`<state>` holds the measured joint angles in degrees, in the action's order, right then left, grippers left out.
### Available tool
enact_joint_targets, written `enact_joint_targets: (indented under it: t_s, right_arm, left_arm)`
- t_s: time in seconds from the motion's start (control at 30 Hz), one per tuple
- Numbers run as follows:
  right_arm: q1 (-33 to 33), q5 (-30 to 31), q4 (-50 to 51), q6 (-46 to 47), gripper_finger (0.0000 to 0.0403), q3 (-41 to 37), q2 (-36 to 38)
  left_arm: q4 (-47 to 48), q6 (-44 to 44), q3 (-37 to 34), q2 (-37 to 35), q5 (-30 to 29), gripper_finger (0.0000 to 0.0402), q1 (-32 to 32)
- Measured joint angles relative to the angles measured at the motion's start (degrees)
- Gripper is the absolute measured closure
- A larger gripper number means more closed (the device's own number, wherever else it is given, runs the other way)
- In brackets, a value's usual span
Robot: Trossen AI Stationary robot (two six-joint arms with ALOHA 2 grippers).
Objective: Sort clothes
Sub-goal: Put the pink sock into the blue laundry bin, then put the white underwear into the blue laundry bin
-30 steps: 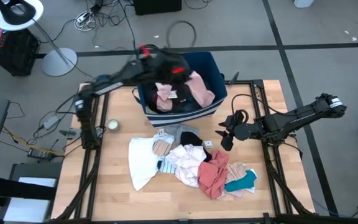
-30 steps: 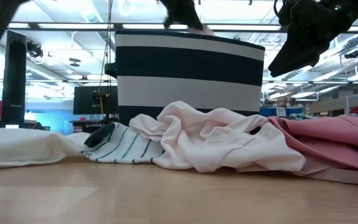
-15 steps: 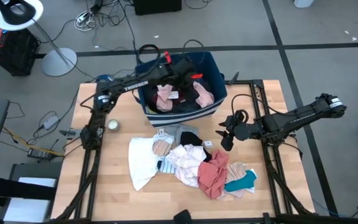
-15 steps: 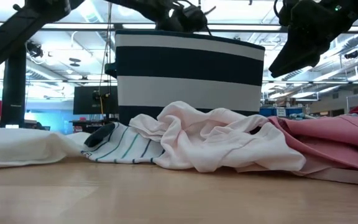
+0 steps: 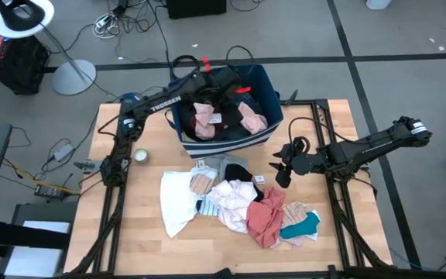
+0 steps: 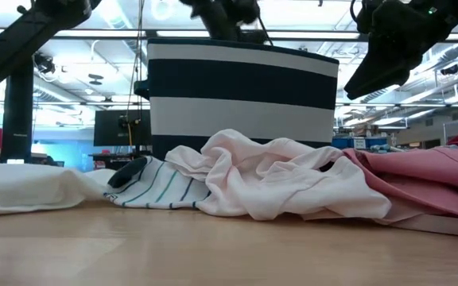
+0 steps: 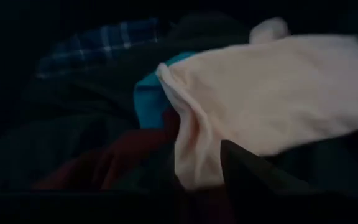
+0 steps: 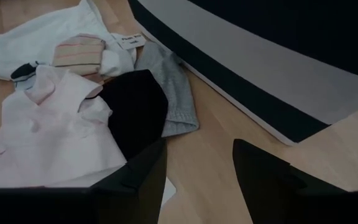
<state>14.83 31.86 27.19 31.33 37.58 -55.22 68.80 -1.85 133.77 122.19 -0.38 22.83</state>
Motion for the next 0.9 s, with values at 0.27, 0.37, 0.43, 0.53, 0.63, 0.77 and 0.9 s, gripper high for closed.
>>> enact_joint_targets:
  t_s: [0.27,0.37,0.43,0.53,0.63,0.77,0.9]
  right_arm:
    - [0.0,0.4,0.1,0.0,0.0218,0.0,0.0]
    - [0.0,0.5,0.4,0.0,0.0218,0.0,0.0]
    - [0.0,0.5,0.5,0.0,0.0218,0.0,0.0]
    - [0.0,0.5,0.4,0.0,0.0218,0.0,0.0]
    - [0.0,0.5,0.3,0.0,0.0218,0.0,0.0]
    - [0.0,0.3,-0.1,0.1,0.0218,0.0,0.0]
    - [0.0,-1.6,-2.9,-0.2,0.0218,0.0,0.0]
  left_arm:
    - [-0.2,2.9,-5.5,-10.2,-5.1,0.0265,-5.7]
    - [-6.6,2.9,-10.5,-15.7,-7.2,0.0265,-8.5]
    - [-11.4,2.9,-15.4,-20.2,-7.3,0.0265,-10.3]
    - [-19.3,2.7,-25.7,-28.1,-7.6,0.0265,-12.7]
    - [-28.0,1.6,-38.7,-36.2,-7.7,0.0265,-15.2]
    - [-38.9,-0.1,-56.6,-47.8,-7.9,0.0265,-18.6]
    - [-46.8,-1.7,-71.2,-58.5,-8.4,0.0265,-21.6]
